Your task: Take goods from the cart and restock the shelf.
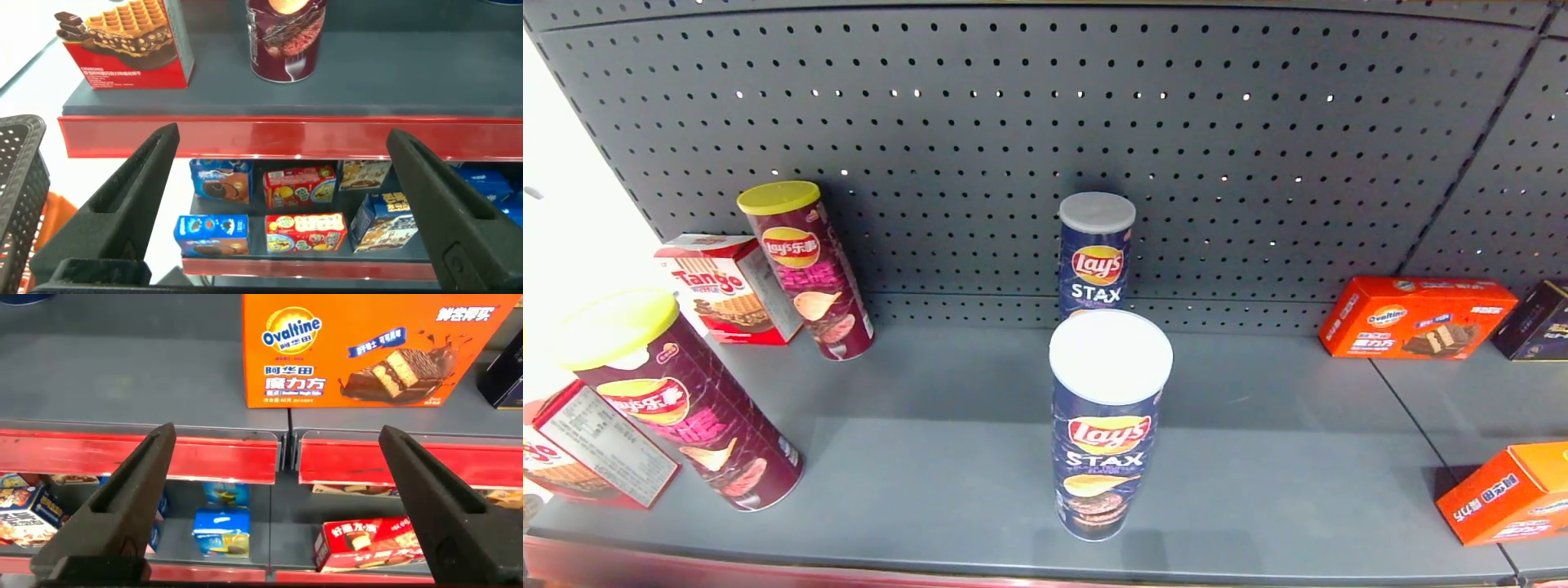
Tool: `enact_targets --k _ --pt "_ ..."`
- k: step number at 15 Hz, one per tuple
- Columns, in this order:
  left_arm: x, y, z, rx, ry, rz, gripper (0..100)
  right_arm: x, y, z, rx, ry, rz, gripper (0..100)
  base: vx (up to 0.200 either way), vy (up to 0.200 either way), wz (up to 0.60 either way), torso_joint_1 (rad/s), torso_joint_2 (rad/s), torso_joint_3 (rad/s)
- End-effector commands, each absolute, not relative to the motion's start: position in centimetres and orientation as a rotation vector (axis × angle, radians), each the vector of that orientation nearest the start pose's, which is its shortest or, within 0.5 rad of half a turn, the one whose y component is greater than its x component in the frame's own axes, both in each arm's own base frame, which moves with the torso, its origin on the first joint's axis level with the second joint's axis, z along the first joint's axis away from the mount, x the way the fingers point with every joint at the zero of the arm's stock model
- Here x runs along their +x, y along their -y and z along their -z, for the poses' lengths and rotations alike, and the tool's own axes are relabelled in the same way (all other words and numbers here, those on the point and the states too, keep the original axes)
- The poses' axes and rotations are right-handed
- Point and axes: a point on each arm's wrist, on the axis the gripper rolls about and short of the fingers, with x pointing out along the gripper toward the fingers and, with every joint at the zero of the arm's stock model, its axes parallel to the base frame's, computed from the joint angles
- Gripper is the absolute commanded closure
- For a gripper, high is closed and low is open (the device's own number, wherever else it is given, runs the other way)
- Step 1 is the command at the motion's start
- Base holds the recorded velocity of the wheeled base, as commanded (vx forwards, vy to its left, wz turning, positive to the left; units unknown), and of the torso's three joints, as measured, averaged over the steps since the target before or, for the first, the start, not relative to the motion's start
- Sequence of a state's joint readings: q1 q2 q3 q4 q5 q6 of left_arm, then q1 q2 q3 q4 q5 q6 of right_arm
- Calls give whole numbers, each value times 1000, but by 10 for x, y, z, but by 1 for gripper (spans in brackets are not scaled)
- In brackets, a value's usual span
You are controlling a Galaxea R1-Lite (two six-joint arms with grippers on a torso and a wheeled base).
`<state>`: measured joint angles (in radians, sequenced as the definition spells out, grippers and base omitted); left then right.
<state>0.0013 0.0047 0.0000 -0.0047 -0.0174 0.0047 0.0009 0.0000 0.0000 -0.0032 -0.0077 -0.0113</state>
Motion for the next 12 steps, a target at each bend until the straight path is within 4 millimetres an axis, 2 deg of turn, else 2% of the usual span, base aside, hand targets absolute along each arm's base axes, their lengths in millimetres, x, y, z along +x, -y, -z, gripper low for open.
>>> enact_targets --k 1,5,7,12 --pt "-22 0 -76 5 0 15 0 -23 0 -76 -11 2 6 0 0 0 0 0 0 0" --pt "-22 0 -76 6 0 17 0 -23 0 -76 -12 2 5 0 0 0 0 0 0 0" --pt "-22 0 -76 6 0 18 0 -23 0 -76 -12 2 5 0 -200 0 0 2 0 2" --pt "-22 1 -76 8 0 20 0 -23 0 -76 -12 2 5 0 0 0 0 0 0 0"
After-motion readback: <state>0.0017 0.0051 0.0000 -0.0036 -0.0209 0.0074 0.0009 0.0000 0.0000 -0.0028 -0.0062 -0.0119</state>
